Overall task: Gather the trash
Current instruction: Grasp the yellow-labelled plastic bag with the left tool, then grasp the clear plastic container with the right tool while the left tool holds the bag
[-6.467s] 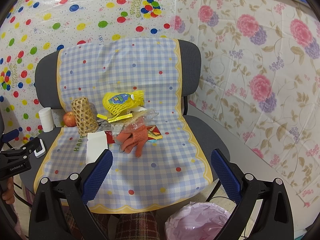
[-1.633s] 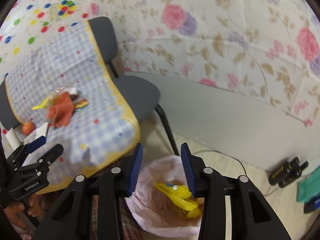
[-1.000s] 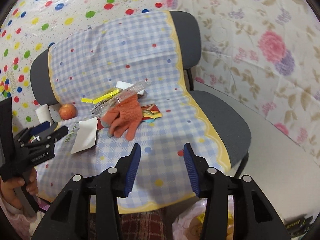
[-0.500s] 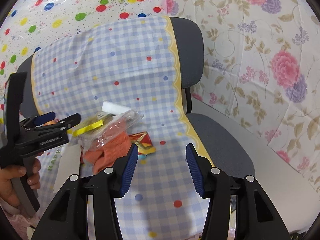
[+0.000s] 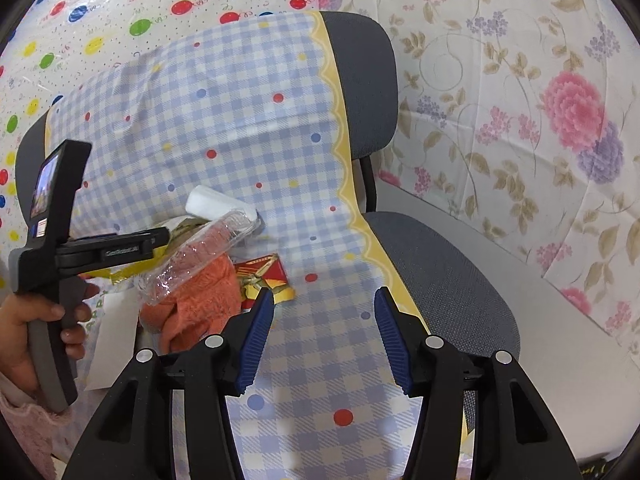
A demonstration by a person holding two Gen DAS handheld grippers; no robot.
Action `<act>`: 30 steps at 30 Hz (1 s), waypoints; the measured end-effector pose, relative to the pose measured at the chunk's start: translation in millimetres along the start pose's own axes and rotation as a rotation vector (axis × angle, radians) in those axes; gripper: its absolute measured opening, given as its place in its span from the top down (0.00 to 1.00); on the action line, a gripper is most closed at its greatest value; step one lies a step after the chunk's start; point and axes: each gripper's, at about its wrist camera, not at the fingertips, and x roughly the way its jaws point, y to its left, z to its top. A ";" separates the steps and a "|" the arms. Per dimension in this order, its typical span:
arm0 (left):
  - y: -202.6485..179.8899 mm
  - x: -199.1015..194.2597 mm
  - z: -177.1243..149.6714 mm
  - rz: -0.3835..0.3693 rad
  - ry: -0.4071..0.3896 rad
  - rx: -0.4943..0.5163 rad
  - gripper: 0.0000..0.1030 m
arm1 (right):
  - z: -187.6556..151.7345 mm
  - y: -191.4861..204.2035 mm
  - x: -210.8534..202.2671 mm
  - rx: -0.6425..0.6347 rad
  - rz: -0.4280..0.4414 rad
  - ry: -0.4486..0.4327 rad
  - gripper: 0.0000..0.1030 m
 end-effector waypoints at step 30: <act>73.8 -107.1 -87.3 -0.121 -0.202 -0.004 0.83 | 18.8 60.5 2.5 0.035 0.124 -0.028 0.48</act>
